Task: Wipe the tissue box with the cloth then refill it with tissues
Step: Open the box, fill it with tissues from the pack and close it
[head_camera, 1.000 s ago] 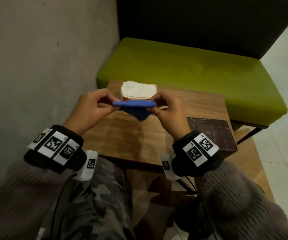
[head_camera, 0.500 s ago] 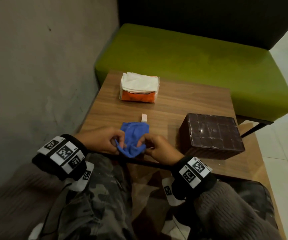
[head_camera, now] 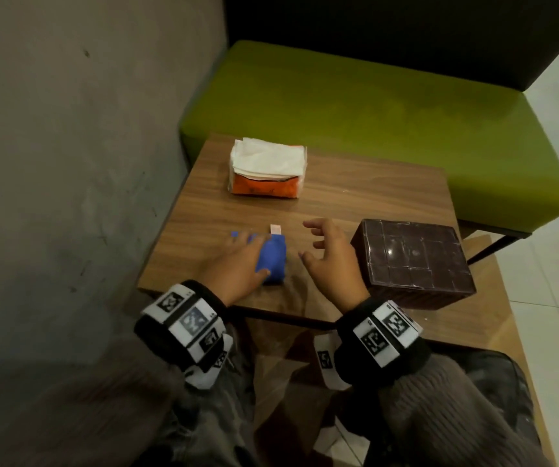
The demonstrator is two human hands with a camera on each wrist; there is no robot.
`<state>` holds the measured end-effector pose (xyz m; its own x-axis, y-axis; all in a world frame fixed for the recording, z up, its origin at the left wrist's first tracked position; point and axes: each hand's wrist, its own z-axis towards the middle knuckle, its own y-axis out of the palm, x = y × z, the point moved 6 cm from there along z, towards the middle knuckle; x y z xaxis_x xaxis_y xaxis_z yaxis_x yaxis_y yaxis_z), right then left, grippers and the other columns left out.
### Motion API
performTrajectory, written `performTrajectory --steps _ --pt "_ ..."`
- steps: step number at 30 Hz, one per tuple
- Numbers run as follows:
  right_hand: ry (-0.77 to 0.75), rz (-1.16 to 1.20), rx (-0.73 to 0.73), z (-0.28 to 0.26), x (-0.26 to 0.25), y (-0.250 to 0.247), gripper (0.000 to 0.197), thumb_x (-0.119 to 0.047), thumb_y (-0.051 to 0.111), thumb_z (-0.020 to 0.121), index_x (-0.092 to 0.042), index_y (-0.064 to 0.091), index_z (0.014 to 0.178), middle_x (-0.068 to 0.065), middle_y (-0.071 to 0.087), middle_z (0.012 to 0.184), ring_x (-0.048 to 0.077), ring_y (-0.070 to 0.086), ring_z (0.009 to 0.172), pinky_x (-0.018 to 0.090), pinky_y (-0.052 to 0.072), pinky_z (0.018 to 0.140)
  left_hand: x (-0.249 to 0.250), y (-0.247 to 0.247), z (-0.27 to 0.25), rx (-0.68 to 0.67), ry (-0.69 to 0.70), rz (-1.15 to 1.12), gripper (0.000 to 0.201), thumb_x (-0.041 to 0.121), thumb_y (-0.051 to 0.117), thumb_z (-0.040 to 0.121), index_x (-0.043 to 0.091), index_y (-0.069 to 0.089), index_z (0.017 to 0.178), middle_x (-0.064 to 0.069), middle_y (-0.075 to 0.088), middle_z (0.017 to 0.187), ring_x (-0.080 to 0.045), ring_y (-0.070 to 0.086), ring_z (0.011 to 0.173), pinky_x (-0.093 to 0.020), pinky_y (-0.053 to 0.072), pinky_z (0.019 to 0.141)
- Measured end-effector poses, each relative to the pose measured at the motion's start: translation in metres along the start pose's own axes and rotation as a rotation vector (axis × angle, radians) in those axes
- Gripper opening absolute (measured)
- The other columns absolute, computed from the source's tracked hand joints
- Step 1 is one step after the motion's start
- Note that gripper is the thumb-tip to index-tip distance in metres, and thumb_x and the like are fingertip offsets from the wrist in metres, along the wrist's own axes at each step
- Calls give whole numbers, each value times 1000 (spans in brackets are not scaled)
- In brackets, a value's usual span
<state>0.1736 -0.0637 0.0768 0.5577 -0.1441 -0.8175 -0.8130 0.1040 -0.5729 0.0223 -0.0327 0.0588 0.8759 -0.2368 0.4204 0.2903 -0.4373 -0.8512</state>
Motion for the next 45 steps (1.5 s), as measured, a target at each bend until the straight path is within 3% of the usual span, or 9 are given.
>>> performTrajectory --steps 3,6,10,14,19,23,30,36,45 --pt "-89 -58 57 -19 -5 -33 37 -4 67 86 -20 58 118 -5 54 119 7 52 99 10 40 77 4 35 5 -159 -36 118 68 34 48 95 31 6 149 -3 -3 158 -27 3 144 -46 20 114" --pt "-85 -262 81 -30 2 -72 35 -17 68 87 -25 58 121 -4 52 123 15 47 117 28 41 92 -1 46 14 -154 -40 126 65 22 45 97 31 6 149 -4 -4 158 -29 1 145 -43 15 116" --pt "119 -618 -7 -37 38 -116 78 -55 71 79 -37 35 146 2 24 156 29 15 145 55 22 114 -14 37 30 -91 -43 123 62 8 43 97 31 15 148 -6 3 158 -28 6 145 -37 10 115" --pt "268 -671 -94 -40 75 -140 107 -82 61 63 -48 10 151 -2 -8 164 28 -12 150 64 2 115 -20 25 43 -123 -100 187 63 14 50 95 30 19 147 -7 7 158 -30 10 144 -47 17 116" --pt "285 -580 -133 -54 85 -134 100 -78 60 69 -47 12 152 0 -9 165 29 -13 150 53 10 119 55 10 31 -109 128 -17 93 58 64 74 26 18 147 -3 10 157 -24 11 144 -46 19 115" --pt "213 -596 -92 -65 81 -118 88 -73 59 77 -49 16 151 2 -5 165 37 -7 149 50 15 119 114 21 16 -228 316 -42 131 72 70 49 39 -11 146 3 -13 157 -20 -10 145 -48 8 117" --pt "18 -629 -213 -76 70 -107 79 -59 69 78 -47 30 145 0 16 158 33 15 140 51 32 111 117 26 18 -245 391 89 131 53 82 57 24 -7 148 1 3 152 -19 9 140 -33 15 112" --pt "29 -796 -482 -37 69 -121 137 -58 85 59 -27 -7 155 1 -4 163 26 0 150 55 21 116 103 28 14 -214 418 134 131 64 75 54 24 -7 148 8 0 149 -17 9 137 -33 17 112" --pt "-103 -1005 -571 -13 59 -115 129 -65 80 58 -16 8 154 11 30 144 28 31 131 41 42 102 111 27 15 -161 436 216 124 54 79 60 21 -1 149 -3 8 148 -21 12 136 -34 19 112"
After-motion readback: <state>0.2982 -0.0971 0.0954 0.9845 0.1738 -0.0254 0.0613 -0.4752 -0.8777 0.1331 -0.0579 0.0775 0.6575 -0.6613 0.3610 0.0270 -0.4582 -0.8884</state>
